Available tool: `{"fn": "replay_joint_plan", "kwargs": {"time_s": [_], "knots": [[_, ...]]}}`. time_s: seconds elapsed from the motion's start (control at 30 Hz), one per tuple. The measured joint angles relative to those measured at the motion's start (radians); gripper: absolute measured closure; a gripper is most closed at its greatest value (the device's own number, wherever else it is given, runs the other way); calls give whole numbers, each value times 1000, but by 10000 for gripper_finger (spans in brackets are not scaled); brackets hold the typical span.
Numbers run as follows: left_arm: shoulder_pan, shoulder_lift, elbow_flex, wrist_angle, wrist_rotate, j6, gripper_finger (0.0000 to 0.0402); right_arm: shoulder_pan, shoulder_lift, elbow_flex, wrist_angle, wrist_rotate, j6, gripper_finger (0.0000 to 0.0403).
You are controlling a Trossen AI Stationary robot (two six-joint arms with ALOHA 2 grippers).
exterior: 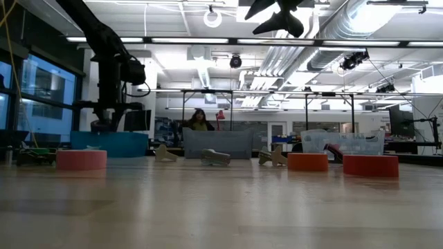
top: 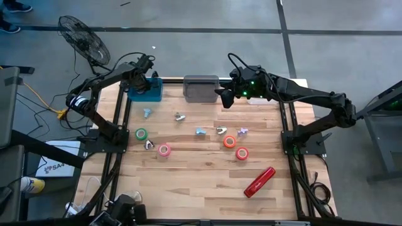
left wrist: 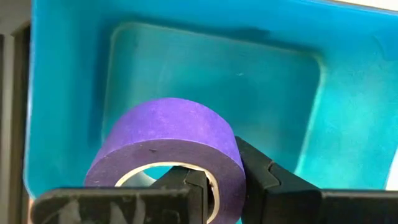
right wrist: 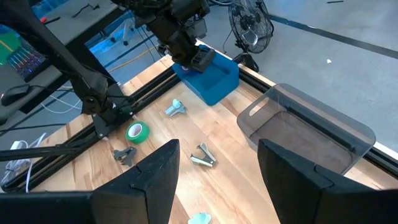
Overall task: Pick and place Stapler, Stapler remover, tape
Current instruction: Put the violet tape into the blue bin, then put the green tape into the blue bin
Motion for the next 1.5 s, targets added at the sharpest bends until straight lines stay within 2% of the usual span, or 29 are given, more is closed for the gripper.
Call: {"fn": "replay_joint_plan", "kwargs": {"time_s": [0.17, 0.47, 0.63, 1.07, 1.3, 1.5], "knots": [[0, 0, 0, -3, 1, 0, 349, 0, 0, 0, -7, -7, -1, 194], [0, 0, 0, -16, -6, 10, 233, 0, 0, 0, -30, -8, -1, 194], [0, -1, 0, -17, 5, 39, 199, 0, 0, 0, -30, -11, -1, 194], [0, -135, 0, -28, 95, 151, 208, 0, 0, 0, -30, -19, -1, 194], [-1, -204, 0, -57, 240, 202, 209, 0, 0, 0, -31, -27, -2, 194], [-67, -240, 0, -148, 266, 240, 209, 0, 0, 0, -31, -36, -2, 194]]}}
